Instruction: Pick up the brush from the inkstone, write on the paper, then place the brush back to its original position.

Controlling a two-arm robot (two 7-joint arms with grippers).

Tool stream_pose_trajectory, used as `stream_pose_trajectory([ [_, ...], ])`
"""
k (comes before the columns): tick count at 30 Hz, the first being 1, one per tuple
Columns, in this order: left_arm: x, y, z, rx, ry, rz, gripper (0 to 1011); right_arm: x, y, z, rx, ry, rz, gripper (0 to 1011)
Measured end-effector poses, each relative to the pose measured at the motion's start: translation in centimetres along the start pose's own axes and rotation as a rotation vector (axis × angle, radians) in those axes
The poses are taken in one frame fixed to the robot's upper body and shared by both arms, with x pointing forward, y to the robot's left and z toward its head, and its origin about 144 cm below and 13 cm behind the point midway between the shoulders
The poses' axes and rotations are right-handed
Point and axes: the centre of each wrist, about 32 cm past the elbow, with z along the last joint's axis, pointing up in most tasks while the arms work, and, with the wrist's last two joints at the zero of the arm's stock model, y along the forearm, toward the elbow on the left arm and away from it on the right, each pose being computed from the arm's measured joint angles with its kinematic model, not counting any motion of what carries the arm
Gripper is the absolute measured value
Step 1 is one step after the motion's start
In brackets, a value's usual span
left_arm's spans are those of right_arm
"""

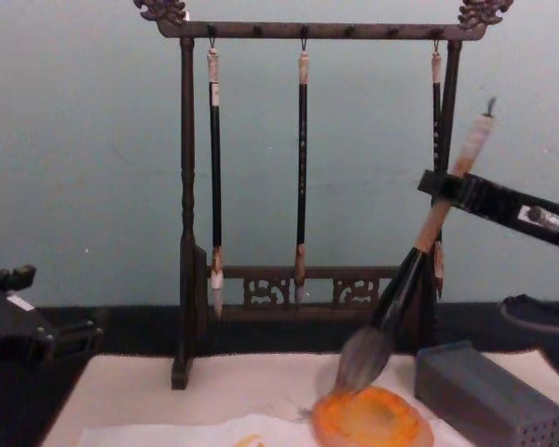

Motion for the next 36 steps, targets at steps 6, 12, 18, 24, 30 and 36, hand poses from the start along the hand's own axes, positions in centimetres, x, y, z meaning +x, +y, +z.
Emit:
stream_pose_trajectory([
  [6,0.0,0.0,0.0,0.0,0.0,0.0,1001,-0.8,0.1,0.4,-0.005,-0.11,0.033,163],
  [12,0.0,0.0,0.0,0.0,0.0,0.0,1001,-1.9,0.3,0.5,0.0,-0.188,0.07,163],
  [18,0.0,0.0,0.0,0.0,0.0,0.0,1001,-2.8,0.7,0.5,-0.006,-0.221,0.12,163],
  [24,0.0,0.0,0.0,0.0,0.0,0.0,1001,-3.8,1.0,0.4,-0.019,-0.228,0.204,163],
  [30,0.0,0.0,0.0,0.0,0.0,0.0,1001,-4.8,0.9,0.2,-0.038,-0.226,0.29,163],
  [36,0.0,0.0,0.0,0.0,0.0,0.0,1001,-5.5,0.7,-0.3,-0.067,-0.223,0.364,163],
])
